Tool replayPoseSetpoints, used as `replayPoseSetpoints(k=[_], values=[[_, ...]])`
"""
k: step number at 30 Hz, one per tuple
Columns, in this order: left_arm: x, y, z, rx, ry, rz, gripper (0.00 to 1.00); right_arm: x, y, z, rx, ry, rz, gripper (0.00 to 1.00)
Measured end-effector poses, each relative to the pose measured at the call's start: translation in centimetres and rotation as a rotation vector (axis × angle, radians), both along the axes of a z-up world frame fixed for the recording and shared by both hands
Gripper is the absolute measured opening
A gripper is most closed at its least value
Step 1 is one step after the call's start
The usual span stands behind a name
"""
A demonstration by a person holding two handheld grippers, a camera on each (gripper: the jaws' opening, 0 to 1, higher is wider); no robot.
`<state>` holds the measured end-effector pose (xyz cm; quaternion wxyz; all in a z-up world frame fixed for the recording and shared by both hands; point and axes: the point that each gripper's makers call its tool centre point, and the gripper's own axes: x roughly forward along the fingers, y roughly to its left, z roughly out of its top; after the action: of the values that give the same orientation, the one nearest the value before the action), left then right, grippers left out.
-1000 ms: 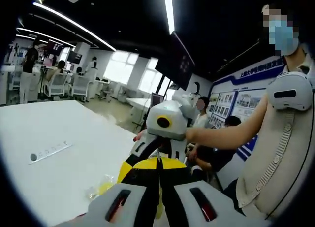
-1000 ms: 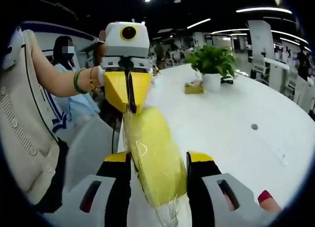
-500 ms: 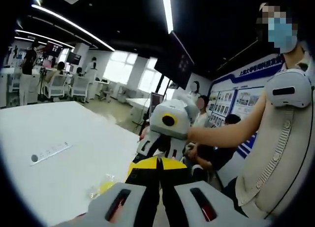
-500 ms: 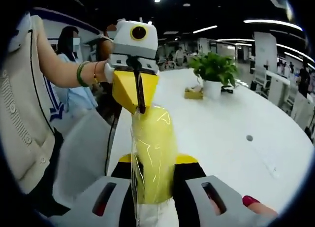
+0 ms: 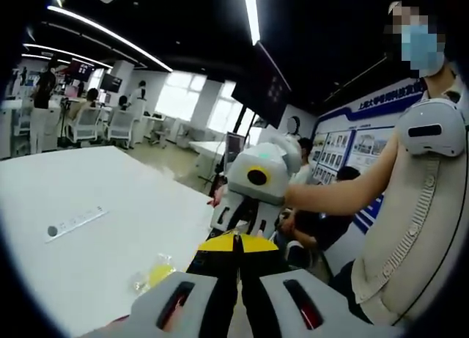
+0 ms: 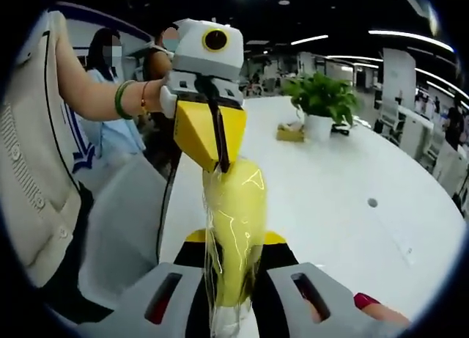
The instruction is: Compare the silicone blocks by pressing each to a similar depth, holding the contact briefly, and releasing to observe deformation and rebound differences across the visible hardness samples.
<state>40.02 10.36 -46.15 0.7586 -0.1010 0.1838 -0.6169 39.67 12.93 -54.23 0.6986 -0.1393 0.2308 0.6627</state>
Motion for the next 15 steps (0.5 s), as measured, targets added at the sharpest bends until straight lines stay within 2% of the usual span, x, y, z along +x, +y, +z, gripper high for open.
replayPoseSetpoints(k=[15], values=[[0.21, -0.09, -0.11, 0.0, 0.001, 0.003, 0.0, 0.05, -0.16, -0.1, -0.01, 0.01, -0.003, 0.07]])
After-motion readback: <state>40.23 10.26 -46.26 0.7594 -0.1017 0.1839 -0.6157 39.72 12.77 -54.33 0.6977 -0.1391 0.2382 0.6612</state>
